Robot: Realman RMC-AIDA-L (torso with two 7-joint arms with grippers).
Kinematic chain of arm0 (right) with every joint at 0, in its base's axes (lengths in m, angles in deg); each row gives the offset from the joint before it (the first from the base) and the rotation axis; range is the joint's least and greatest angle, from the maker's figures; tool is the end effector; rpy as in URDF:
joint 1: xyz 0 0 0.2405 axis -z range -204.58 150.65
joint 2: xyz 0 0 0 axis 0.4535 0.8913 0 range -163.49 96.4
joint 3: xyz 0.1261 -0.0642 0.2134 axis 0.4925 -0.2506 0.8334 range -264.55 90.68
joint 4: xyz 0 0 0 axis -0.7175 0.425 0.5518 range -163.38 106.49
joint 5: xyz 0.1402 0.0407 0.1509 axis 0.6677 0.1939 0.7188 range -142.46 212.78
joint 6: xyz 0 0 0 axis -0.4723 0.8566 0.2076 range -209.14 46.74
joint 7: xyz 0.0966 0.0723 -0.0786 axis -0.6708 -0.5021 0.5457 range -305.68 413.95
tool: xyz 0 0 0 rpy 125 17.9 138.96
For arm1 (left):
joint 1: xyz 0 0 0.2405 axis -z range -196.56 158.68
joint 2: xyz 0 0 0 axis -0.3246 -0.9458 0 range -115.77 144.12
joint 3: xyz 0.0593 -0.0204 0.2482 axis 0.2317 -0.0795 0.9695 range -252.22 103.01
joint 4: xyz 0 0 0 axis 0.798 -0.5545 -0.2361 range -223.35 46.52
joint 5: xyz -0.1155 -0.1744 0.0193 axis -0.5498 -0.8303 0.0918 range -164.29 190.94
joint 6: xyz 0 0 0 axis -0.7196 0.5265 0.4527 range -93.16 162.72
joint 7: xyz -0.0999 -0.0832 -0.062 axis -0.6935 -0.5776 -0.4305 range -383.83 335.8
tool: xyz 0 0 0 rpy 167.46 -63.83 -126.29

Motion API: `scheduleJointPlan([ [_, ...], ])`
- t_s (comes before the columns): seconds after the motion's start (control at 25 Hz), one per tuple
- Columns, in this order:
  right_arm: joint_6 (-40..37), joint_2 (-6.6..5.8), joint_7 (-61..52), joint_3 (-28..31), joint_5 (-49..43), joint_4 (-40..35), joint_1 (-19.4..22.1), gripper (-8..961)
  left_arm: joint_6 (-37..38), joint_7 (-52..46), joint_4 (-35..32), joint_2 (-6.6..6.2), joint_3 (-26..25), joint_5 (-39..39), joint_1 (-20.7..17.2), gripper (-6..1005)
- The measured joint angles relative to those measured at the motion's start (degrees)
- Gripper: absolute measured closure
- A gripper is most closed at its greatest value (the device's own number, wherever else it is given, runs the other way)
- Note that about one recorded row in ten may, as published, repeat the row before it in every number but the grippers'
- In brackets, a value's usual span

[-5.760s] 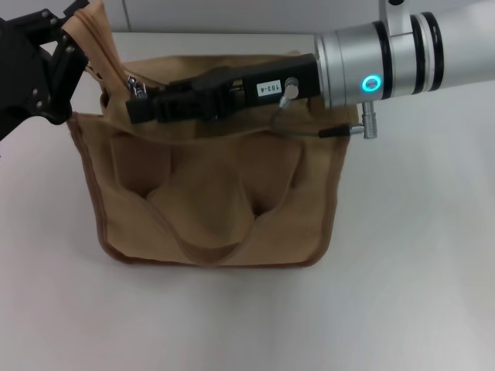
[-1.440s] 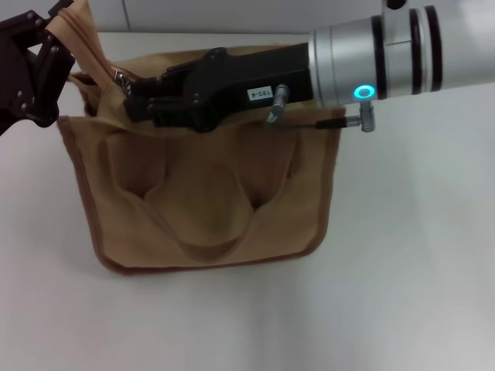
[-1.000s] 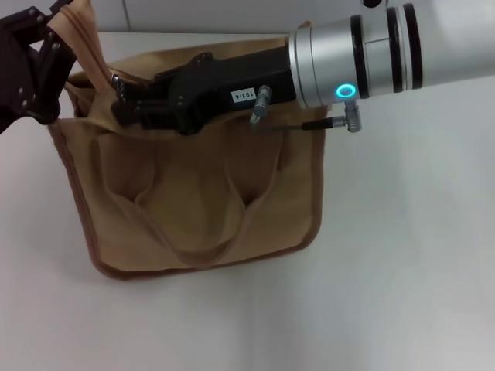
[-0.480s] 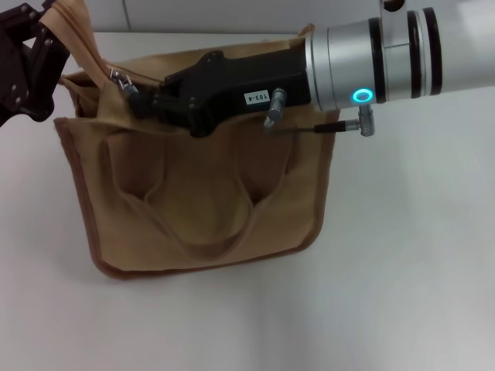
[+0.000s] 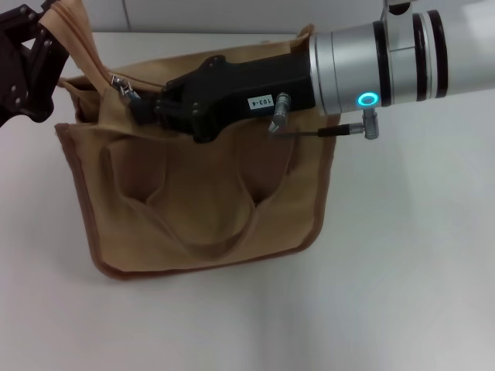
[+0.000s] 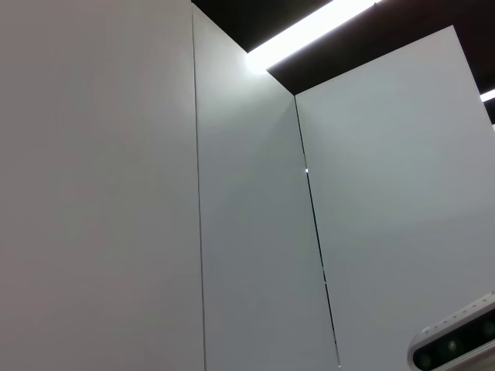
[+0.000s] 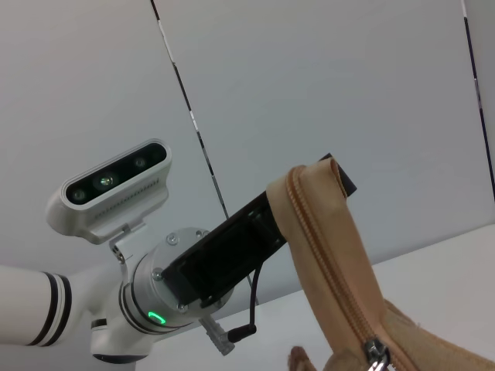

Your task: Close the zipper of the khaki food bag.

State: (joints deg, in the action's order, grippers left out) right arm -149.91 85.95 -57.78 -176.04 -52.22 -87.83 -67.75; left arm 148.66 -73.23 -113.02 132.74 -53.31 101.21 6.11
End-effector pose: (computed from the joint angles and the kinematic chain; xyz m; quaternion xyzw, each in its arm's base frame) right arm 0.0539 0.3514 -0.0622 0.9577 -0.1488 -0.2462 0.0117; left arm -0.2561 0.2822 0.0664 -0.7815 -0.0089 -0.5427 0.3077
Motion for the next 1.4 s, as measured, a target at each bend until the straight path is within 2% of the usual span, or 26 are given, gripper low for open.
scheduleJointPlan([
  [0.24,0.1,-0.05,0.0,0.5,-1.2,0.0,0.8,948,-0.1,0.0,0.7,-0.04,-0.1,-0.1,-0.1,929],
  [0.92,0.0,0.19,0.9,3.9,-3.1,-5.2,7.9,949,-0.7,0.2,1.5,-0.27,-0.1,-2.1,-0.8,925],
  [1.08,-2.5,0.30,2.1,6.5,-2.6,-5.6,9.3,949,-0.8,0.2,1.5,-0.27,-0.1,-2.1,-0.8,924],
  [1.4,-2.9,0.19,2.6,7.7,-2.7,-6.6,11.2,950,-1.1,0.0,1.5,-0.27,-0.1,-2.1,-0.7,922],
])
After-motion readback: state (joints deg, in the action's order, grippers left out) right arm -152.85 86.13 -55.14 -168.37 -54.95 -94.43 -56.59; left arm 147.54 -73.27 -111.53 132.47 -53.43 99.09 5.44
